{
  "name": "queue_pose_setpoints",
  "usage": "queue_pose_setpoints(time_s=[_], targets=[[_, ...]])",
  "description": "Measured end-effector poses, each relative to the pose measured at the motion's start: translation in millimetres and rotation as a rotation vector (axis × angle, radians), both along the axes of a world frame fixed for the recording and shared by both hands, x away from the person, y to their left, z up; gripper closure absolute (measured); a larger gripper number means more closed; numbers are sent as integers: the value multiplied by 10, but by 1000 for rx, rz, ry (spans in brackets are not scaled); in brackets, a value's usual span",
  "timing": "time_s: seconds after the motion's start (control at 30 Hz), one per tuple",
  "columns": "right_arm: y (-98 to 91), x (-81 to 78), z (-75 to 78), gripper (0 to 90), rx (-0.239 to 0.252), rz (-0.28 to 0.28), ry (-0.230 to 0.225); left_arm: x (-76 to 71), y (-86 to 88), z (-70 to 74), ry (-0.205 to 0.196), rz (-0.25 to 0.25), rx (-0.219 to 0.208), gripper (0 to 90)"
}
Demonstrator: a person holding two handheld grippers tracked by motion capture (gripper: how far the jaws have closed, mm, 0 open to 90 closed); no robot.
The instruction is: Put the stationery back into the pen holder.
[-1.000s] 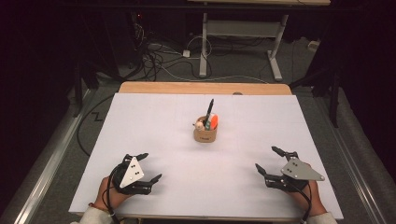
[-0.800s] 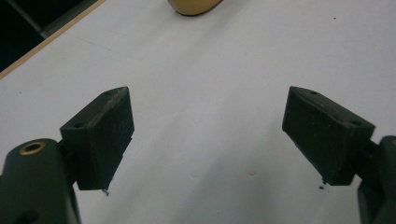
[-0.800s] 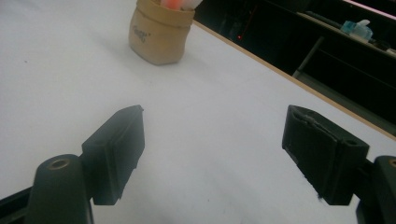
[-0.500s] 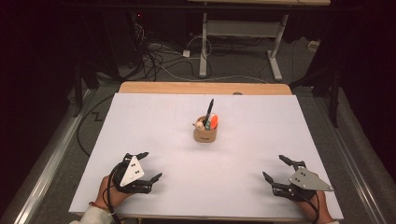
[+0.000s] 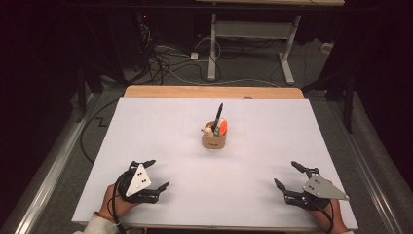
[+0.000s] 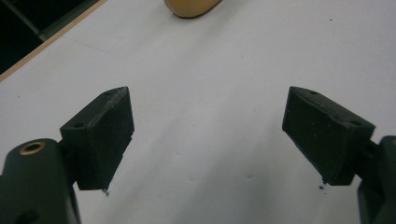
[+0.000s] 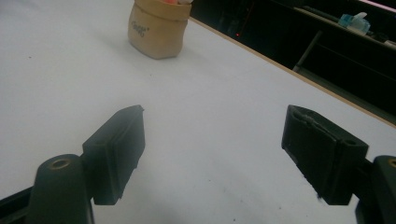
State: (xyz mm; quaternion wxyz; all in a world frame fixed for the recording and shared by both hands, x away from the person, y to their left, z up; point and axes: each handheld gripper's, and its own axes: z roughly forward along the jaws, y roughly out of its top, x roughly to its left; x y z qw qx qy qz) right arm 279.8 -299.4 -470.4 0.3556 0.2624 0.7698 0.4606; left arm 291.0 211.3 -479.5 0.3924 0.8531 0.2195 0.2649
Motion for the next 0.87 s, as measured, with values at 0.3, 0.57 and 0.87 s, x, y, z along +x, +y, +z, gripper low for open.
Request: queue_pose_setpoints(time_s=[0.3, 0.57, 0.87], targets=[[13, 8, -10, 222, 0, 8, 12, 28, -13, -7, 5, 5, -2, 162], [21, 17, -14, 222, 4, 16, 15, 50, -6, -13, 9, 14, 1, 162], [33, 36, -35, 222, 0, 17, 23, 60, -5, -9, 7, 21, -1, 161]])
